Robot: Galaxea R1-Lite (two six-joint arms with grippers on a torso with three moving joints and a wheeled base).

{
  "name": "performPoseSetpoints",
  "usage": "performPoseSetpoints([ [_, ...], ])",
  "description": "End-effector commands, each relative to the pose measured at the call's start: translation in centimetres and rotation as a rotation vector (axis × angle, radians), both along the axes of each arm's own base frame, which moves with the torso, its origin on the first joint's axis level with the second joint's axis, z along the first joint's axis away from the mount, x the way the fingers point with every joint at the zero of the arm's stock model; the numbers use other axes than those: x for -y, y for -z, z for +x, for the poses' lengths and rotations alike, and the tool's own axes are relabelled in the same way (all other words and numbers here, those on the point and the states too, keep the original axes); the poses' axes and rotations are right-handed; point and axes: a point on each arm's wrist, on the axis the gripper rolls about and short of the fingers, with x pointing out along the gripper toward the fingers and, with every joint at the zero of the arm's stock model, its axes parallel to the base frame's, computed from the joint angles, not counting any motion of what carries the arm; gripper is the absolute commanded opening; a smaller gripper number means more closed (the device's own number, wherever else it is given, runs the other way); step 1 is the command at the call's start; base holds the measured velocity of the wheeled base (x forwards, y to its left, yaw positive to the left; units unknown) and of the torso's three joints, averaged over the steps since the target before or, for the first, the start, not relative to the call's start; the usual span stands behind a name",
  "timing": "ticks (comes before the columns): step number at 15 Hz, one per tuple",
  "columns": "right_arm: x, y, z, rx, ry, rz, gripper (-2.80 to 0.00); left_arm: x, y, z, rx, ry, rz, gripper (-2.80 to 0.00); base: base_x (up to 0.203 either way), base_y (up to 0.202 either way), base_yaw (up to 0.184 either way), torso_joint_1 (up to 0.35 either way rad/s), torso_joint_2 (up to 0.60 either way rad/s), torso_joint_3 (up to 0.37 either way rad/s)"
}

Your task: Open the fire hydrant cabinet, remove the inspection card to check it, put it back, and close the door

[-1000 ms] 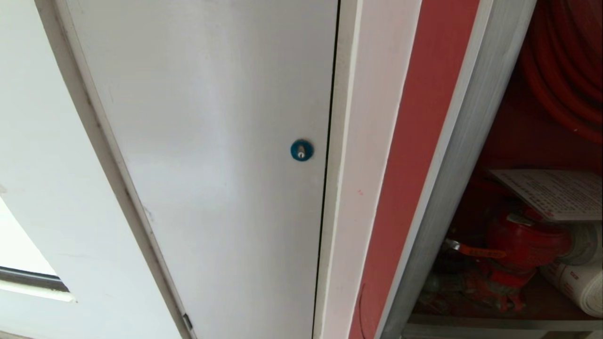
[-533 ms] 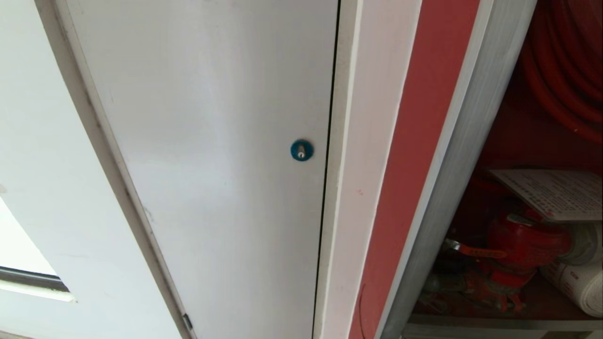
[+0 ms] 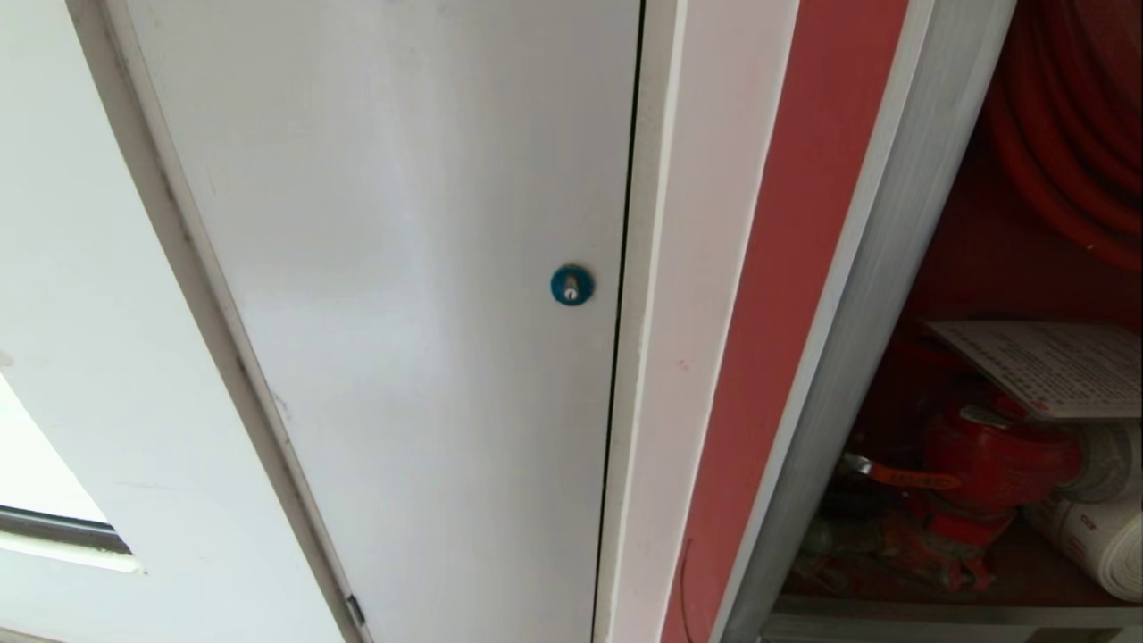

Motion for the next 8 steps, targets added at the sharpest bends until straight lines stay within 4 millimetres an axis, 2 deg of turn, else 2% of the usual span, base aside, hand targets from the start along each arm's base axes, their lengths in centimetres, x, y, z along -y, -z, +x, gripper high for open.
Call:
performPoseSetpoints([
  [1,-0.2,1.7,-2.2,0.085,0.003,0.031,-2.80,0.0,0.2,0.0,-0.005,-0.001,0.000,-2.80,0.000,0.000,0.000,0.000,0.00,0.000],
  [8,0.4,6.7,-4.5,0.269,0.174,0.196,-2.80,0.0,0.2,0.0,-0.005,0.000,0.000,-2.80,0.000,0.000,0.000,0.000,0.00,0.000],
])
